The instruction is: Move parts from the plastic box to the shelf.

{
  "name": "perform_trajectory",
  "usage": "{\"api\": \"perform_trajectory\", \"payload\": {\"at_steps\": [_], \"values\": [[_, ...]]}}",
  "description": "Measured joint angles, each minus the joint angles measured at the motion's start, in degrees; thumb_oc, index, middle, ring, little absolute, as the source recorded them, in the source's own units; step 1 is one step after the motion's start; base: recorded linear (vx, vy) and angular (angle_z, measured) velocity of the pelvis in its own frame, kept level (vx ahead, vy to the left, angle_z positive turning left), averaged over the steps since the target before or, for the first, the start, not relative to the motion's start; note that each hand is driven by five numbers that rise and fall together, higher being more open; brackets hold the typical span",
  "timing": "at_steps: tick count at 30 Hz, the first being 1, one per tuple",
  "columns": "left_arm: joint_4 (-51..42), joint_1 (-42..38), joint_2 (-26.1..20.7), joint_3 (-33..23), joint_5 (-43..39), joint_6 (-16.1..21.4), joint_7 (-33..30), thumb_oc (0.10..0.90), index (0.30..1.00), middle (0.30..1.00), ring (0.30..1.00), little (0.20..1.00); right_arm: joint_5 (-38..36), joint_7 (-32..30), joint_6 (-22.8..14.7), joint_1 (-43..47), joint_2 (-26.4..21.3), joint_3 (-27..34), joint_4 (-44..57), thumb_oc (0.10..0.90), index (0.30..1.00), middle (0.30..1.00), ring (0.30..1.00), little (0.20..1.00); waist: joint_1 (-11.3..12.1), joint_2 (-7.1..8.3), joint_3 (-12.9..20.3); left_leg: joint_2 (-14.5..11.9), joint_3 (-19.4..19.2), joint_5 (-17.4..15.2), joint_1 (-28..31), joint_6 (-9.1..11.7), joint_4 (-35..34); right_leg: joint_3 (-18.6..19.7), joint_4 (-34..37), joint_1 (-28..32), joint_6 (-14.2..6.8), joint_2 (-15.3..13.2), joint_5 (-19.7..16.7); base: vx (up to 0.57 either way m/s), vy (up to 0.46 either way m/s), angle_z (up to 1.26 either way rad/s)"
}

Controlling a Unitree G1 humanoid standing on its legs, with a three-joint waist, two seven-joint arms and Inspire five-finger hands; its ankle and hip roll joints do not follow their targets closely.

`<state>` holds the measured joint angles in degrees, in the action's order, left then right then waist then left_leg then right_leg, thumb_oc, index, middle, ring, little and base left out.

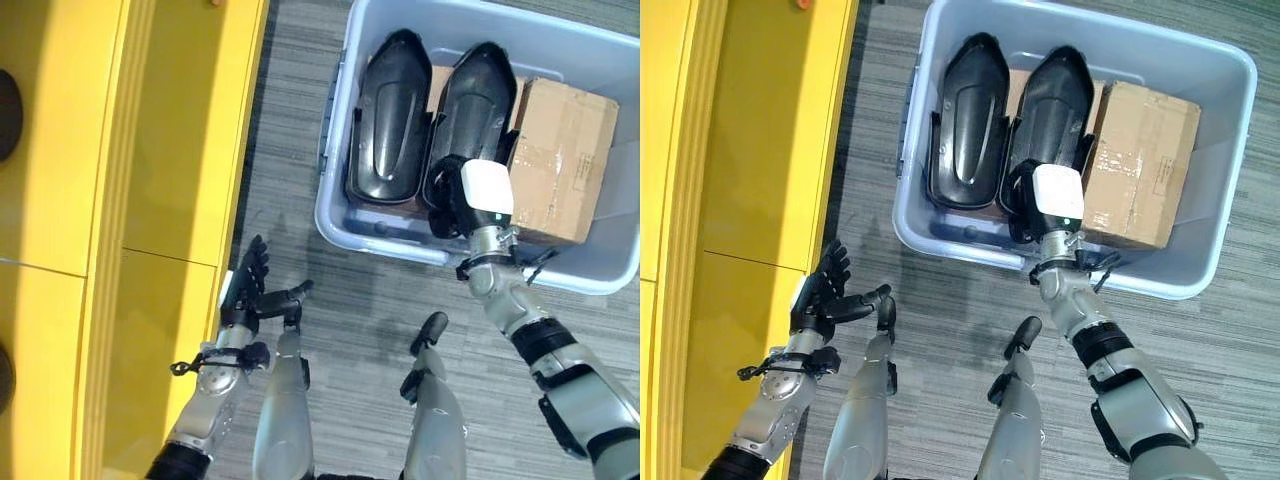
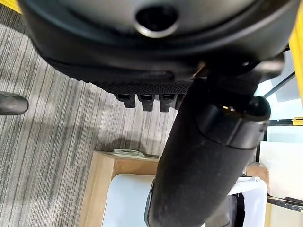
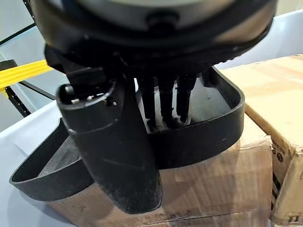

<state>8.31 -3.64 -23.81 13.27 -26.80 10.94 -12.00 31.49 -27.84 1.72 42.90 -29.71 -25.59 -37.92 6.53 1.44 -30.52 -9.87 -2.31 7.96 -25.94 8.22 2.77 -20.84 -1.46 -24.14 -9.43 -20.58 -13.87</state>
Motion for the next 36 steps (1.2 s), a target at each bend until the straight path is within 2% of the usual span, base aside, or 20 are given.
{"api": "perform_trajectory", "payload": {"at_steps": [8, 12, 18, 20, 22, 24, 27, 30, 36], "values": [[0.01, 0.04, 0.01, 0.01, 0.0, 0.0, 0.01, 0.9, 1.0, 1.0, 1.0, 1.0, 0.03, 0.09, 0.05, -0.45, -0.05, -0.78, 0.07, 0.4, 0.3, 0.3, 0.3, 0.3, 0.06, -0.07, 0.12, -0.02, -0.22, 0.48, 2.28, 0.31, -0.09, 0.24, -0.55, 1.85, 0.1, -0.07, -0.08, 0.0, 0.0, 0.0], [-0.01, -0.02, 0.0, -0.03, 0.0, 0.02, 0.06, 0.9, 1.0, 1.0, 1.0, 1.0, -0.02, 2.3, 0.28, -1.5, -0.61, -1.43, 1.09, 0.4, 0.3, 0.3, 0.3, 0.3, -0.03, -0.14, 0.18, -0.05, -0.42, 0.13, 4.66, -0.2, -0.31, 0.31, -0.48, 3.88, 0.14, -0.04, -0.03, 0.0, 0.0, 0.0], [0.03, 0.89, 0.0, -0.53, 0.05, -0.21, 0.05, 0.9, 1.0, 1.0, 1.0, 1.0, -1.53, 6.48, 0.08, -12.92, -2.25, 2.41, 13.28, 0.4, 0.3, 0.3, 0.3, 0.3, -0.39, -0.8, 1.08, -0.3, -0.9, -0.15, 9.69, -0.1, -1.45, 1.21, 0.0, 8.13, 0.17, 0.37, 0.4, 0.02, -0.024, -0.05], [0.02, 2.61, -0.01, -0.7, 0.1, -0.21, 0.08, 0.9, 1.0, 1.0, 1.0, 1.0, -2.17, 6.67, -0.44, -18.21, -2.68, 3.95, 16.98, 0.4, 0.3, 0.3, 0.3, 0.3, -0.44, -0.68, 3.75, -0.62, -1.51, -0.2, 10.58, -0.03, -2.5, 1.29, 1.39, 8.95, 0.27, 0.9, 0.36, 0.06, -0.041, -0.1], [0.05, 4.24, 0.04, -2.34, 0.15, -0.87, 0.31, 0.9, 1.0, 1.0, 1.0, 1.0, -2.23, 7.95, -0.35, -20.24, -3.03, 4.06, 18.22, 0.4, 0.3, 0.3, 0.3, 0.3, -0.87, -0.65, 4.24, -1.17, -1.94, 0.44, 13.59, 0.86, -3.91, 1.35, 2.42, 11.37, 0.06, 1.72, -0.05, 0.06, -0.034, -0.13], [0.04, 6.08, -0.01, -2.87, 0.19, -0.92, 0.53, 0.9, 1.0, 1.0, 1.0, 1.0, -2.16, 8.36, -0.35, -22.6, -4.07, 4.47, 20.31, 0.4, 0.3, 0.3, 0.3, 0.3, -1.59, -0.63, 6.27, -1.23, -2.25, 0.13, 14.75, 0.47, -4.71, 1.26, 3.87, 12.73, -0.1, 1.97, -0.25, 0.06, -0.033, -0.05], [0.02, 8.11, -0.07, -4.74, 0.23, -1.06, 1.58, 0.9, 1.0, 1.0, 1.0, 1.0, -0.64, 9.05, -0.68, -25.63, -6.73, 6.28, 24.84, 0.4, 0.3, 0.3, 0.3, 0.3, -2.0, -0.47, 7.61, -1.26, -3.06, 0.11, 17.41, 0.52, -6.33, 1.48, 5.34, 14.86, -0.26, 2.26, -0.51, 0.04, -0.026, -0.07], [0.08, 8.95, -0.1, -4.9, 0.31, -1.19, 1.92, 0.9, 1.0, 1.0, 1.0, 1.0, 1.18, 9.09, -0.73, -25.95, -7.96, 7.42, 25.36, 0.4, 0.3, 0.3, 0.3, 0.3, -2.51, -0.25, 10.17, -1.29, -3.33, -0.11, 17.67, 0.51, -6.57, 1.54, 6.19, 15.21, -0.32, 2.46, -0.74, 0.04, -0.023, -0.05], [0.2, 9.58, -0.1, -5.34, 0.76, -2.11, 3.68, 0.9, 1.0, 1.0, 1.0, 1.0, 3.67, 10.21, -2.24, -26.0, -9.15, 8.49, 29.41, 0.4, 0.3, 0.3, 0.3, 0.3, -3.29, 0.0, 12.12, -2.05, -3.82, -0.15, 20.26, 0.71, -7.22, 1.67, 6.34, 17.24, -0.28, 3.23, -0.6, 0.05, -0.025, -0.05]]}}
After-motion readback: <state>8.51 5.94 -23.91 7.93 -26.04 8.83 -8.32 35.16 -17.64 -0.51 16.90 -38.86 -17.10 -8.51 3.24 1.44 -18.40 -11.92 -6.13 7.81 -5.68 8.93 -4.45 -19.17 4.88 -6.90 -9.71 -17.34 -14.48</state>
